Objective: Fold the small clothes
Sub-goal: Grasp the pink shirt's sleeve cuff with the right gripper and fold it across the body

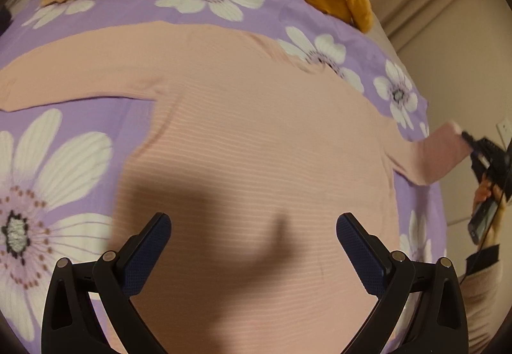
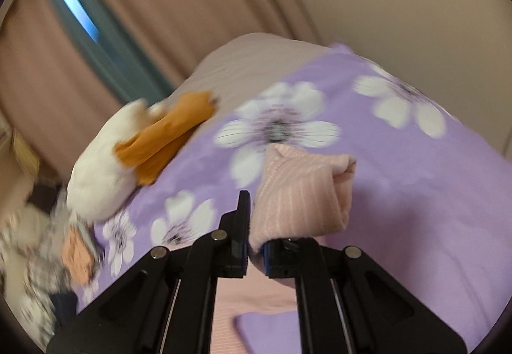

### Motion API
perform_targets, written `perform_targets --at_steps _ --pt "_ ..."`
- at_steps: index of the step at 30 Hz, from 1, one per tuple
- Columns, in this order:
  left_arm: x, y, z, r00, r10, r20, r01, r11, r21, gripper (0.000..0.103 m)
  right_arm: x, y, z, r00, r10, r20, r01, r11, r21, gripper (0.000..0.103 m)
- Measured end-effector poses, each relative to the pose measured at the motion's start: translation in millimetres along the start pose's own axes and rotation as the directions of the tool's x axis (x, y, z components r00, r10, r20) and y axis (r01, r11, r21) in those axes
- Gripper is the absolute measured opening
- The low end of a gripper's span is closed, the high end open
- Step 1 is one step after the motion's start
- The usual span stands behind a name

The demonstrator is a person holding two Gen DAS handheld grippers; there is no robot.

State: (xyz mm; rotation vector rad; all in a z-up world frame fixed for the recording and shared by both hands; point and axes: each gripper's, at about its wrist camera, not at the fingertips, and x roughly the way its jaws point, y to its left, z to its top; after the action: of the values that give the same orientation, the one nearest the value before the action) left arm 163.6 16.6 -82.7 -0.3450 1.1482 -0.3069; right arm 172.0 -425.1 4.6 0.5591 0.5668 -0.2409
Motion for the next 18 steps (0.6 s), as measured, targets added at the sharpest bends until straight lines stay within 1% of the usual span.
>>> perform_targets --at_steps 2,5,6,7,8,9,11,12,14,16,18 --pt "-8.4 9.1 0.1 1.000 0.004 0.016 -0.004 1.000 -0.009 0.102 7.5 47.9 -2.5 1.000 0.018 -0.017 -0.019 0.997 -0.077 0.007" --pt "-20.4 27.2 0.8 0.999 0.010 0.035 -0.009 0.999 -0.038 0.102 20.5 103.7 -11.9 0.999 0.030 -0.028 -0.034 0.983 -0.180 0.007" --pt "-24.4 35.0 1.2 0.999 0.012 0.042 -0.010 0.999 -0.051 0.102 28.1 130.0 -21.3 0.999 0.029 -0.038 -0.037 0.971 -0.236 0.007" --pt "-27.9 41.5 1.0 0.999 0.015 0.049 -0.012 0.998 -0.063 0.102 32.0 147.1 -29.5 0.998 0.031 -0.046 -0.043 0.961 -0.273 0.007" --pt "-31.1 48.2 1.5 0.998 0.019 0.055 -0.015 0.997 -0.075 0.102 40.5 170.3 -43.4 0.998 0.033 -0.061 -0.051 0.944 -0.327 0.007" --pt "-34.3 55.9 2.0 0.998 0.025 0.062 -0.020 0.996 -0.089 0.102 45.9 179.9 -51.5 0.997 0.032 -0.072 -0.055 0.934 -0.354 0.007" --pt "-39.1 69.7 2.2 0.997 0.035 0.072 -0.026 0.993 -0.114 0.102 63.1 210.6 -78.7 0.993 0.032 -0.115 -0.078 0.903 -0.423 0.008" --pt "-41.0 76.3 2.4 0.996 0.039 0.076 -0.029 0.992 -0.126 0.102 73.3 223.3 -94.8 0.990 0.028 -0.139 -0.089 0.884 -0.458 0.008" --pt "-43.4 86.7 2.6 0.996 0.048 0.081 -0.036 0.989 -0.144 0.102 94.4 243.3 -127.3 0.985 -0.008 -0.170 -0.086 0.837 -0.541 0.008" --pt "-44.9 96.5 2.8 0.995 0.056 0.086 -0.041 0.986 -0.160 0.102 118.2 259.6 -168.5 0.979 -0.077 -0.187 -0.063 0.764 -0.642 0.008" --pt "-44.4 104.2 3.8 0.994 0.061 0.086 -0.046 0.984 -0.175 0.102 138.2 267.6 -203.5 0.966 -0.125 -0.225 -0.072 0.709 -0.701 0.008"
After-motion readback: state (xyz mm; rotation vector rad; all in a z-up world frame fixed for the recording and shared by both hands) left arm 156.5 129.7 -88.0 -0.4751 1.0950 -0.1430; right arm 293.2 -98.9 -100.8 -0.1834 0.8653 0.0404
